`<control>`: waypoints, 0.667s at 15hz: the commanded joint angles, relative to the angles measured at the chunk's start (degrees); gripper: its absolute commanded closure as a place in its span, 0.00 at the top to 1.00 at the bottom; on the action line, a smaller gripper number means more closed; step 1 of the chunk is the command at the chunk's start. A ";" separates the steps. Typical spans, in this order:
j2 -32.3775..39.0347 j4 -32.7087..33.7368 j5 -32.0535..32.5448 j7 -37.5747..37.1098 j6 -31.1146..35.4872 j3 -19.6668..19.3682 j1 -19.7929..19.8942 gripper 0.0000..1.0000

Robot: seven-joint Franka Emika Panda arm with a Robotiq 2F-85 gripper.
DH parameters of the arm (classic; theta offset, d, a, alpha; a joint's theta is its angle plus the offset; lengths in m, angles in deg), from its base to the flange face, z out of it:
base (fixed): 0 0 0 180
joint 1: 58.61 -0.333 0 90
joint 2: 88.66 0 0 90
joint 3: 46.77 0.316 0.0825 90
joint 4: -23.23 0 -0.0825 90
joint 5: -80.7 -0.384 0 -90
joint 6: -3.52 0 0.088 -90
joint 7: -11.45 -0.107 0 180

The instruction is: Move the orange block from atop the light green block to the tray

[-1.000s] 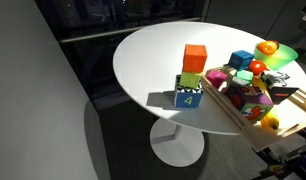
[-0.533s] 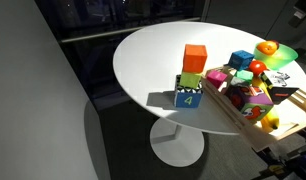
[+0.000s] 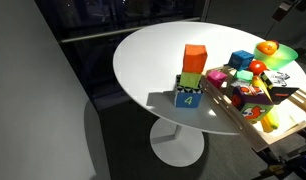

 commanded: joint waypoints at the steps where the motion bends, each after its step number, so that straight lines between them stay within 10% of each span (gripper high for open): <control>1: 5.80 6.92 -2.60 5.81 -4.47 -1.38 -1.87 1.00; 10: 13.87 15.94 -2.66 16.60 -12.29 -0.23 -5.86 1.00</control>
